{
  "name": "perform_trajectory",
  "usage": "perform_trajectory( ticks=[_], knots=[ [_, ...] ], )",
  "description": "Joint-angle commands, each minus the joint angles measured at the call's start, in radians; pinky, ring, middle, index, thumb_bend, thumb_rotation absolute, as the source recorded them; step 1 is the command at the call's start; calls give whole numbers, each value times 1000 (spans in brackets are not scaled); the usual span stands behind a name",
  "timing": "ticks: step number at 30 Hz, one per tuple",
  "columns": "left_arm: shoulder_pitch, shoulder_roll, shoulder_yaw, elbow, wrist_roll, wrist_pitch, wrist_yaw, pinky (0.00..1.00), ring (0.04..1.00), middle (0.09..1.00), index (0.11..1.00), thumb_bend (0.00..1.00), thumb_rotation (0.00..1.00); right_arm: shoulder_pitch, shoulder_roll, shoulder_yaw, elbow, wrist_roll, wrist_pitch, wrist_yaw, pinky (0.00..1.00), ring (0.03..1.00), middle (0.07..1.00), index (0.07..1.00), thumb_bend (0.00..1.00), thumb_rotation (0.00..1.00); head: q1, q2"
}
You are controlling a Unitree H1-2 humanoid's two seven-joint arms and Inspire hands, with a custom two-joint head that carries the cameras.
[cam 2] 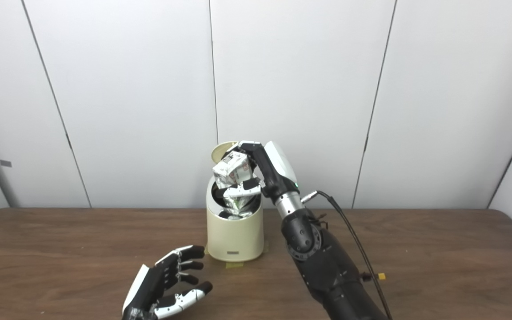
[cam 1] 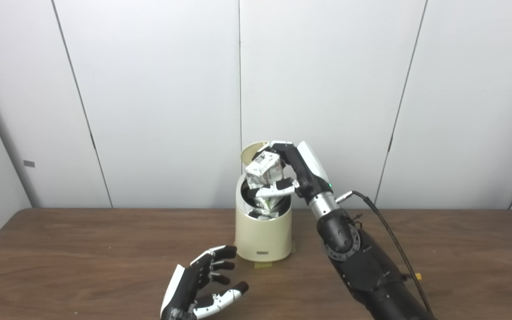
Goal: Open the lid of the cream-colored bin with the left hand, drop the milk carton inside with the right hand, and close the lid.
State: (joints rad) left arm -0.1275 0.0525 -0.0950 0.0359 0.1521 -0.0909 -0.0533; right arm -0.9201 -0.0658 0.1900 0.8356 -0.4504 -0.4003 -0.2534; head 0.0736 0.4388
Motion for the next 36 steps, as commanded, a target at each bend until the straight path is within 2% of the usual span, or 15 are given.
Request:
perform_trajectory(
  ticks=[1, 10, 13, 20, 30, 36],
  knots=[
    [-9, 3, -7, -31, 0, -23, -5, 611, 731, 778, 762, 640, 131, -102, -22, 5, -6, -6, -65, -46, 306, 355, 447, 519, 522, 0, 3, -1],
    [-2, -13, -12, -38, -20, -19, -4, 615, 737, 779, 758, 647, 114, -124, -12, 23, 44, 13, -69, -80, 299, 351, 440, 523, 521, 0, 10, 0],
    [-7, -18, -8, -32, -41, -23, -5, 610, 719, 777, 759, 634, 162, -124, -8, 30, 52, 25, -69, -84, 300, 349, 439, 523, 522, 0, 12, 0],
    [-17, -27, -9, -19, -48, -26, -2, 611, 723, 781, 758, 643, 185, -116, -5, 52, 81, 36, -69, -117, 297, 349, 440, 523, 522, 0, 21, -5],
    [-16, -47, -12, -36, -40, -9, 8, 596, 721, 783, 756, 656, 168, -117, 32, 87, 163, -4, -69, -258, 276, 335, 436, 525, 521, 0, 35, -1],
    [-18, -49, -9, -40, -33, -3, 10, 604, 719, 780, 758, 658, 170, -129, 38, 114, 199, -6, -69, -296, 272, 335, 437, 525, 521, 0, 36, 2]
  ],
)
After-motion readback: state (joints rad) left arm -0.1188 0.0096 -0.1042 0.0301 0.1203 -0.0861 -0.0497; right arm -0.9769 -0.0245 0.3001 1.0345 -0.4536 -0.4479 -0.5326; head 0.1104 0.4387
